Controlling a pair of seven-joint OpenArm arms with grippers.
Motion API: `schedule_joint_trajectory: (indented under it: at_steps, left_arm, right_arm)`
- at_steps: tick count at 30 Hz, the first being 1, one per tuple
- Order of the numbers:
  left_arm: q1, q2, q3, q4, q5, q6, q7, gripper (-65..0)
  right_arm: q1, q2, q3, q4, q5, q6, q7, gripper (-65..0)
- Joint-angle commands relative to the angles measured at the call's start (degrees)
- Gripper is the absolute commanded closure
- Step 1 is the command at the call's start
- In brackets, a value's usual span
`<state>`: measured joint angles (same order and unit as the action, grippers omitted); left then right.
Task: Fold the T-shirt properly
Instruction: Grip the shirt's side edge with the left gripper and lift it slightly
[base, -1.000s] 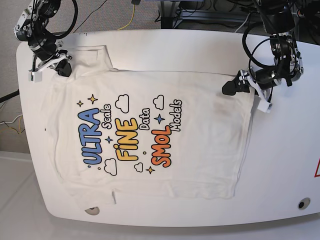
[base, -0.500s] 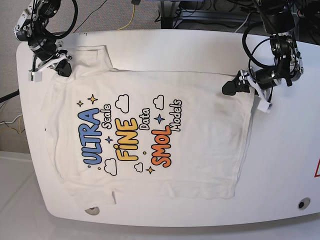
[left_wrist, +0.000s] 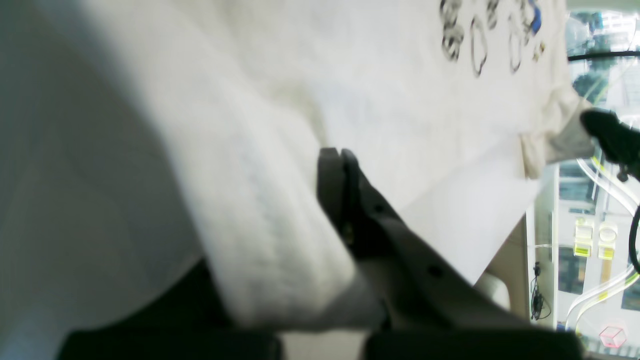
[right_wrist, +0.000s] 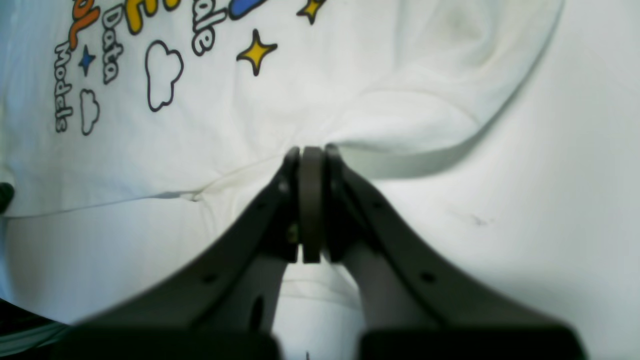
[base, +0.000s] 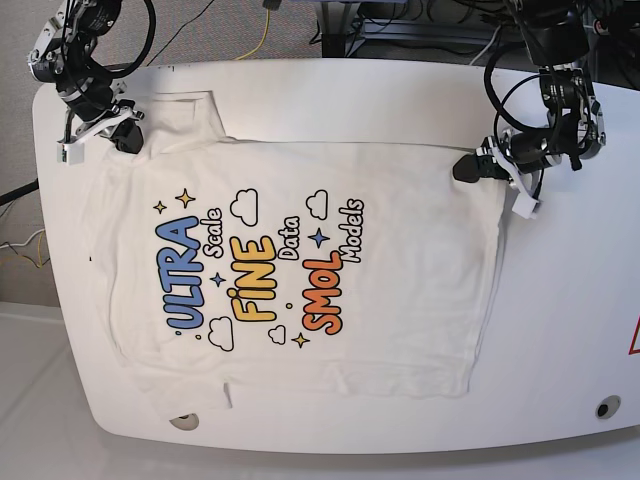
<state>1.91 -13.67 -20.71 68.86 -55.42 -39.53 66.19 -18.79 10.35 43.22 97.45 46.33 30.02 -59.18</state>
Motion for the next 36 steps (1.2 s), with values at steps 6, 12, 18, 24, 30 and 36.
schedule_joint_trajectory:
  at_steps: [6,12,18,24,30,36]
  left_arm:
    - [-0.3,-0.5,-0.2,0.5,0.9,0.0,1.0,-2.6]
    - [-0.3,-0.5,-0.3,0.5,0.8,0.0,1.0,-2.6]
    - [-0.3,-0.5,-0.3,0.5,0.8,0.0,1.0,-2.6]
    - [-0.3,-0.5,-0.3,0.5,0.9,0.1,1.0,-2.6]
    - [-0.2,-0.5,-0.3,0.5,0.9,0.1,1.0,-2.6]
    - [0.2,-0.5,-0.3,0.7,0.8,0.1,1.1,-2.6]
  right_arm:
    - [0.3,1.0,0.3,0.8,0.9,0.2,0.9,-0.6]
    - [0.3,1.0,0.3,0.8,0.9,0.2,0.9,-0.6]
    - [0.3,1.0,0.2,0.8,0.9,0.2,0.9,-0.6]
    - [0.3,0.9,0.2,0.8,0.9,0.2,0.9,-0.6]
    - [0.1,0.9,0.2,0.8,0.9,0.2,0.9,-0.6]
    - [-0.2,0.9,0.2,0.8,0.9,0.2,0.8,-0.6]
